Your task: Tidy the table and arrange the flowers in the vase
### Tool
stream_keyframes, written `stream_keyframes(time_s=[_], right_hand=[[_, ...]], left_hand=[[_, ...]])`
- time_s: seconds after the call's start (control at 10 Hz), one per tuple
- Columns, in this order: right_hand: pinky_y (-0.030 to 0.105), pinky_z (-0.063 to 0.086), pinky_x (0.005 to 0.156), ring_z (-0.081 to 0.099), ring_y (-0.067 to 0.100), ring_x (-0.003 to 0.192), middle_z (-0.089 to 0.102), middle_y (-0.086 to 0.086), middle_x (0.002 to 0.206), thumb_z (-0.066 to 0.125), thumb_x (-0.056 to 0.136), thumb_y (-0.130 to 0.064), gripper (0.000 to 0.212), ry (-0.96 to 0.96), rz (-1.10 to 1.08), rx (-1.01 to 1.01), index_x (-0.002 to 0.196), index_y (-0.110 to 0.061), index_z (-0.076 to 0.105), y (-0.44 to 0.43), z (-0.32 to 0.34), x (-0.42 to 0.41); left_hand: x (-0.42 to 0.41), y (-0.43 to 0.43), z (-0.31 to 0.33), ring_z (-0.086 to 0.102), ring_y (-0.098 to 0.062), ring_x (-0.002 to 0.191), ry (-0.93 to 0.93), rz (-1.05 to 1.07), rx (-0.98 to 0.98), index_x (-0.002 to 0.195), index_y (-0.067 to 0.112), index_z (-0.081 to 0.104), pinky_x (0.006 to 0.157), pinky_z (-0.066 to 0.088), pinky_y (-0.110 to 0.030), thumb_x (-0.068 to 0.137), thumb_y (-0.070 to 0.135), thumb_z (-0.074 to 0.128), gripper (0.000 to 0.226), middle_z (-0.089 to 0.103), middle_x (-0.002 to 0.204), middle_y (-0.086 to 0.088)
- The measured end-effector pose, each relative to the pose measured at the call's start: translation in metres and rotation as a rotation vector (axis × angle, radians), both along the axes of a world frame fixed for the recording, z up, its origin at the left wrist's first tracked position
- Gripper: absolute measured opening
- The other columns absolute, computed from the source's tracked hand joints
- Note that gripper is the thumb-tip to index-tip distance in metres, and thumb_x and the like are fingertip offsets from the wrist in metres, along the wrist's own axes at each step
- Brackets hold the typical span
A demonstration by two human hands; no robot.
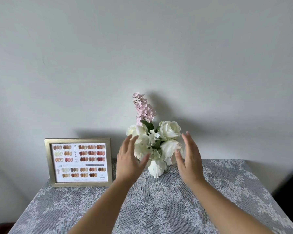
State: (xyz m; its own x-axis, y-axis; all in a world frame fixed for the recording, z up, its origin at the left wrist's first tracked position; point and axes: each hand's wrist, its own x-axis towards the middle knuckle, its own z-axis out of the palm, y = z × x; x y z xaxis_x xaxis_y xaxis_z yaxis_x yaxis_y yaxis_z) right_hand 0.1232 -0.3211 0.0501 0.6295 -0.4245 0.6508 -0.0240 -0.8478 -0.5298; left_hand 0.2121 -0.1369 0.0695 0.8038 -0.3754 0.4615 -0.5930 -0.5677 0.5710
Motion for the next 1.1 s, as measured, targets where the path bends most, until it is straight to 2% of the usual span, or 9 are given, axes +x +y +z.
stream_keyframes(time_s=[0.1,0.2,0.3,0.4,0.5,0.6,0.7,0.9,1.1], right_hand=[[0.036,0.029,0.111,0.028,0.018,0.138,0.027,0.005,0.152,0.039,0.093,-0.039,0.058,0.076,0.028,-0.024,0.145,-0.018,0.023,-0.008,0.018,0.013],[0.041,0.032,0.110,0.029,0.018,0.138,0.028,0.002,0.152,0.039,0.093,-0.041,0.059,0.178,0.105,-0.072,0.146,-0.023,0.020,-0.006,0.026,0.026],[0.045,0.034,0.108,0.030,0.018,0.138,0.028,-0.001,0.152,0.032,0.089,-0.053,0.063,0.221,0.162,-0.081,0.145,-0.024,0.022,-0.001,0.028,0.034],[0.045,0.034,0.108,0.030,0.018,0.138,0.029,0.000,0.152,0.026,0.088,-0.055,0.064,0.206,0.156,-0.088,0.144,-0.024,0.023,0.001,0.030,0.033],[0.044,0.034,0.109,0.030,0.019,0.138,0.030,0.002,0.151,0.029,0.091,-0.051,0.060,0.145,0.129,-0.082,0.144,-0.025,0.021,0.002,0.022,0.020],[0.043,0.034,0.109,0.030,0.016,0.138,0.032,0.003,0.150,0.036,0.093,-0.042,0.056,0.080,0.100,-0.043,0.144,-0.023,0.024,0.008,0.005,-0.002],[0.041,0.032,0.110,0.026,0.015,0.140,0.029,0.003,0.152,0.035,0.094,-0.042,0.056,0.077,0.048,-0.041,0.144,-0.019,0.024,0.020,-0.016,-0.021],[0.039,0.033,0.110,0.020,0.011,0.141,0.021,-0.002,0.155,0.033,0.094,-0.044,0.058,0.158,0.058,-0.044,0.146,-0.022,0.019,0.026,-0.030,-0.027],[0.042,0.029,0.112,0.019,0.014,0.142,0.020,0.000,0.155,0.030,0.094,-0.046,0.059,0.168,0.000,0.005,0.146,-0.022,0.017,0.023,-0.040,-0.042]], left_hand=[[0.020,-0.004,0.013,0.017,-0.017,0.142,0.146,-0.010,0.078,0.146,0.028,0.011,0.113,0.021,-0.041,0.073,0.068,0.053,0.093,0.004,0.157,0.007],[0.030,-0.012,0.021,0.015,-0.021,0.143,0.241,-0.080,0.182,0.147,0.028,0.009,0.113,0.023,-0.048,0.068,0.072,0.053,0.101,-0.001,0.158,0.007],[0.030,-0.019,0.024,0.016,-0.020,0.143,0.229,-0.115,0.206,0.146,0.028,0.015,0.113,0.024,-0.047,0.067,0.072,0.056,0.100,0.005,0.158,0.007],[0.027,-0.019,0.022,0.019,-0.018,0.142,0.195,-0.102,0.178,0.146,0.029,0.018,0.112,0.027,-0.049,0.069,0.070,0.057,0.096,0.010,0.157,0.009],[0.019,-0.010,0.016,0.020,-0.018,0.142,0.160,-0.073,0.126,0.144,0.030,0.021,0.113,0.027,-0.047,0.071,0.069,0.054,0.089,0.011,0.157,0.008],[0.000,-0.004,0.005,0.023,-0.016,0.140,0.089,-0.038,0.000,0.142,0.028,0.026,0.112,0.026,-0.041,0.078,0.058,0.058,0.077,0.017,0.155,0.006],[-0.022,0.000,-0.011,0.024,-0.012,0.138,0.011,-0.040,-0.060,0.141,0.028,0.027,0.112,0.022,-0.035,0.082,0.045,0.060,0.070,0.021,0.153,0.007],[-0.031,-0.002,-0.027,0.021,-0.006,0.140,0.011,-0.104,0.046,0.145,0.031,0.020,0.107,0.016,-0.025,0.085,0.039,0.057,0.071,0.017,0.154,0.013],[-0.042,0.010,-0.036,0.024,-0.010,0.139,0.017,-0.046,0.058,0.145,0.030,0.017,0.110,0.018,-0.028,0.086,0.041,0.055,0.070,0.016,0.155,0.009]])
